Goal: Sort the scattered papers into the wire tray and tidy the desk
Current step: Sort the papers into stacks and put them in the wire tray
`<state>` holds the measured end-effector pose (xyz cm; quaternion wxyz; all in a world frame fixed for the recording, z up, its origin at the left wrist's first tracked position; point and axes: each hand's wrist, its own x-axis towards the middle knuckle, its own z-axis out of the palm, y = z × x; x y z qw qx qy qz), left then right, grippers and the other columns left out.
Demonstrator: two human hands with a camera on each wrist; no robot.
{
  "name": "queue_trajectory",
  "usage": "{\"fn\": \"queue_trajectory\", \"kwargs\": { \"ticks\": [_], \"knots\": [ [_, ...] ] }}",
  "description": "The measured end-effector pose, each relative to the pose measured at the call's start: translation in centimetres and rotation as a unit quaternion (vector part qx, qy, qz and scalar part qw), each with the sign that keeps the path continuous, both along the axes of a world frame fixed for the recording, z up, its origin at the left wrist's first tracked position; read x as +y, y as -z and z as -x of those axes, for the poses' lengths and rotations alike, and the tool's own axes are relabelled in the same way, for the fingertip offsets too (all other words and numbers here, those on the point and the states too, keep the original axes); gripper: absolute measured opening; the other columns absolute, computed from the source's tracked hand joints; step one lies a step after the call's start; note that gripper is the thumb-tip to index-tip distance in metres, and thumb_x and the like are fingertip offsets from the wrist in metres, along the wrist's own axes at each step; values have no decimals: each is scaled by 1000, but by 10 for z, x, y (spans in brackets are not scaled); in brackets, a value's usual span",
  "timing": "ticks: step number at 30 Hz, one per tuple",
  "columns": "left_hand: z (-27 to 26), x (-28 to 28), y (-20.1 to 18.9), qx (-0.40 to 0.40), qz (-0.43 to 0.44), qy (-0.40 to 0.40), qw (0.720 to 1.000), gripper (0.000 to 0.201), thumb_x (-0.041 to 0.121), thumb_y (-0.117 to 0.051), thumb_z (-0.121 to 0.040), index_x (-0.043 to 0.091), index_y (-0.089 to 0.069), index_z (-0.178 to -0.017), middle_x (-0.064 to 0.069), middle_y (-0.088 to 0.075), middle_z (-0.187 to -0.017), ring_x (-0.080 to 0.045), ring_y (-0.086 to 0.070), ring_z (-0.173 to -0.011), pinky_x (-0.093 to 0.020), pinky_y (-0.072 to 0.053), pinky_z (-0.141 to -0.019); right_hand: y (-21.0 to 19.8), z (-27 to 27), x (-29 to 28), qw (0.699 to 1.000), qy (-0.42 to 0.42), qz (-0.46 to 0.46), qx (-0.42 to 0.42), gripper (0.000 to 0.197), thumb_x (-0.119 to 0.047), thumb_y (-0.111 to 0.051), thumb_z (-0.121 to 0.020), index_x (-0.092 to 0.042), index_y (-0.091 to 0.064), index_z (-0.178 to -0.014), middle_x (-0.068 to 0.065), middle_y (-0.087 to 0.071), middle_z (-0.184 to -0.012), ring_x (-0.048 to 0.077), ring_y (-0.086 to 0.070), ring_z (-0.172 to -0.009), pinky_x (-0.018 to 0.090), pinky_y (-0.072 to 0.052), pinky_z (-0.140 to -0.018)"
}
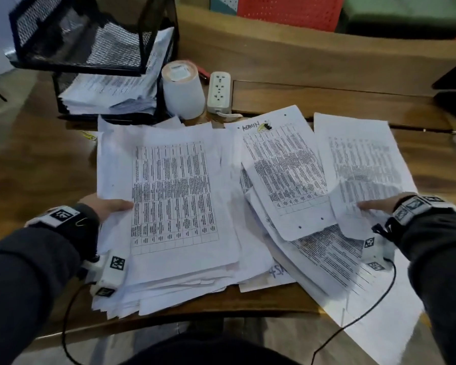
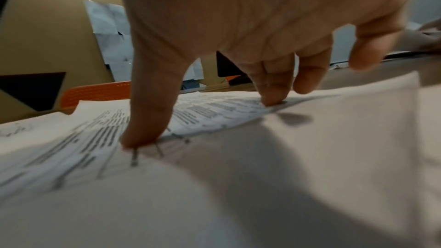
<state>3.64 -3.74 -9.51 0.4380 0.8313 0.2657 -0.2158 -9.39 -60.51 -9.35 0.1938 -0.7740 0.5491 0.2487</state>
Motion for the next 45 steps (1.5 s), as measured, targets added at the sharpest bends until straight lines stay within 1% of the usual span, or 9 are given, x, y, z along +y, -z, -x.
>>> {"fn": "queue_trajectory", "kwargs": {
  "ticks": [5, 7, 10, 15, 19, 22, 33, 41, 45],
  "knots": [
    [0, 9, 7, -14, 1, 21, 1000, 70, 29, -84, -58, -2, -59, -116, -21, -63, -116, -38, -59, -105, -50, -42, -101, 14, 11, -32, 996, 33, -58, -53, 92, -44, -75, -65, 4, -40, -136, 24, -42, -142, 39, -43, -127, 46, -37, -105],
    [2, 6, 4, -21, 1, 24, 1000, 61, 21, -82, -64, -3, -59, -115, -21, -63, -115, -38, -59, -105, -47, -42, -101, 30, 20, -42, 997, 17, -71, -36, 91, -43, -77, -66, 5, -41, -134, 24, -44, -139, 36, -49, -116, 44, -42, -90],
    [4, 4, 3, -21, 29, 16, 999, 50, 10, -75, -72, -3, -57, -117, -20, -62, -114, -35, -58, -100, -42, -41, -97, 5, 23, -7, 997, 65, -29, -37, 111, -55, -87, -37, 2, -51, -124, 23, -62, -114, 30, -58, -92, 33, -47, -64],
    [3, 12, 3, -3, 84, -3, 996, 52, 8, -74, -71, -2, -56, -119, -15, -64, -110, -32, -61, -94, -40, -43, -89, -28, 9, 41, 998, 15, -15, -63, 85, -41, -87, -56, 5, -54, -121, 22, -61, -119, 28, -53, -83, 30, -41, -60],
    [-3, 21, 1, 5, 76, 10, 997, 40, 0, -70, -74, -3, -57, -112, -16, -62, -108, -30, -58, -86, -38, -42, -87, -25, 5, 69, 988, 50, -51, -137, 69, -38, -81, -65, 5, -58, -113, 21, -65, -92, 34, -63, -80, 45, -52, -85],
    [-5, 30, 1, 7, 73, 3, 997, 41, 0, -69, -75, -5, -57, -114, -20, -62, -106, -30, -59, -80, -39, -42, -85, -33, -2, 90, 989, 15, -54, -140, 82, -39, -78, -69, 2, -44, -132, 25, -58, -122, 40, -59, -102, 47, -47, -95],
    [-5, 33, 7, 12, 61, -14, 998, 51, 7, -78, -66, -5, -59, -112, -22, -65, -108, -39, -61, -96, -48, -45, -95, -88, -30, 113, 986, -126, 50, -98, 22, -15, -63, -85, 6, -59, -83, 14, -56, -68, 29, -56, -70, 31, -44, -62],
    [-7, 32, 6, 12, 58, -5, 998, 45, 2, -77, -68, -7, -59, -108, -21, -65, -106, -36, -60, -90, -43, -46, -89, -172, -33, 111, 938, -219, 187, -194, 24, -18, -58, -88, 5, -63, -91, 22, -57, -80, 31, -51, -74, 32, -37, -66],
    [-7, 29, 3, 13, 34, 10, 999, 38, 2, -75, -71, -7, -59, -104, -20, -60, -96, -32, -55, -84, -37, -41, -81, -204, -35, 115, 910, -226, 195, -288, 21, -19, -64, -82, 0, -60, -74, 28, -62, -85, 41, -59, -86, 36, -38, -69]
  ]
}}
